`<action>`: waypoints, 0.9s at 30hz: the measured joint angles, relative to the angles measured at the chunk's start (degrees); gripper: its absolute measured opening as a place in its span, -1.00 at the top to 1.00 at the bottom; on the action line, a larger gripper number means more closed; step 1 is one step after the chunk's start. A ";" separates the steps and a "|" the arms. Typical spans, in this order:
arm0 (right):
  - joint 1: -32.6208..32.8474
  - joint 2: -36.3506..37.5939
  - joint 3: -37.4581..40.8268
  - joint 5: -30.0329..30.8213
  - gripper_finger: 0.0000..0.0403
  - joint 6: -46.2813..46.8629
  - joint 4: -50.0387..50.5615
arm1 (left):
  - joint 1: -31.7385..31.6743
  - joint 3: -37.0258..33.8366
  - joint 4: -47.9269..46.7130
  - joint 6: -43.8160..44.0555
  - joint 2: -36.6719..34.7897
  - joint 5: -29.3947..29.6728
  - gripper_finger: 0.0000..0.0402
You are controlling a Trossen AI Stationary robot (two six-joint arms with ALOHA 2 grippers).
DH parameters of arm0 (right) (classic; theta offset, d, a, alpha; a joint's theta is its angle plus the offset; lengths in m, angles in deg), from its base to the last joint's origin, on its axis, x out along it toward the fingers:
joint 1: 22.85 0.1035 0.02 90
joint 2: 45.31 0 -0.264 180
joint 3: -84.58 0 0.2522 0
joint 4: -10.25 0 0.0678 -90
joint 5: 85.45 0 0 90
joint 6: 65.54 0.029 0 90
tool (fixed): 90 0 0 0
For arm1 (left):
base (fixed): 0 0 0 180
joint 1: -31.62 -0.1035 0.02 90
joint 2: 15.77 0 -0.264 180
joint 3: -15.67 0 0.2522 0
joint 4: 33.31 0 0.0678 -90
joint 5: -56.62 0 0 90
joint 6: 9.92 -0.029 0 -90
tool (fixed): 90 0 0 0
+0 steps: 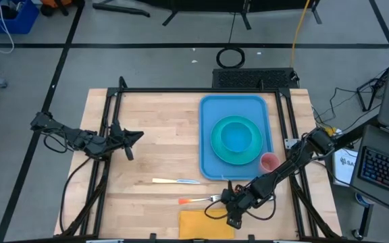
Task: Set up tray
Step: Put the yellow table napkin to the left of the green plate on the blue serving tray
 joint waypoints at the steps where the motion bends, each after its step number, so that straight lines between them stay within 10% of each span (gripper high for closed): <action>1: 0.02 -0.83 -0.20 -0.22 -0.04 -0.17 -0.39 | 0.00 0.01 0.06 0.00 -0.01 0.00 0.88; 13: 0.04 -2.32 0.02 -0.28 -0.01 -2.88 -3.74 | 0.00 0.02 0.02 0.00 0.00 0.00 0.88; 27: -0.92 -2.53 0.09 1.09 0.68 -6.83 -4.06 | 0.00 0.02 0.02 0.00 0.00 0.02 0.88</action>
